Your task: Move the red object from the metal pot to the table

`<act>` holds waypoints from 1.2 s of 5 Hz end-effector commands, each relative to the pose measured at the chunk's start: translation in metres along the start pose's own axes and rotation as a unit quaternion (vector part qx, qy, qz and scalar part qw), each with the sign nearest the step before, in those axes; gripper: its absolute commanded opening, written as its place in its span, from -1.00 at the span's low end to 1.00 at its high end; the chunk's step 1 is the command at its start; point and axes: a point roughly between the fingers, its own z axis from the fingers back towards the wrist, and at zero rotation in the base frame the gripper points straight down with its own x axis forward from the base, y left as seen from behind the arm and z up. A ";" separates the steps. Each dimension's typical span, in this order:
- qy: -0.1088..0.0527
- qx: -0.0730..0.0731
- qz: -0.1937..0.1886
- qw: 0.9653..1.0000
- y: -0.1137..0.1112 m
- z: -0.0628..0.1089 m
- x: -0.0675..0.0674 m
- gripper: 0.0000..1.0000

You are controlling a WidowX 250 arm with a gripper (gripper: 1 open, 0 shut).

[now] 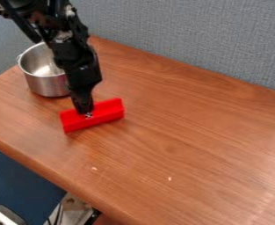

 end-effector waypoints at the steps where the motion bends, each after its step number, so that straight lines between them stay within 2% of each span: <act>1: -0.023 0.023 -0.011 0.999 0.003 0.019 0.010 -1.00; 3: -0.033 0.029 -0.009 0.999 0.004 0.027 0.012 -1.00; 5: -0.038 0.028 -0.003 0.999 0.004 0.029 0.011 -1.00; 6: -0.041 0.027 0.000 0.999 0.004 0.028 0.010 1.00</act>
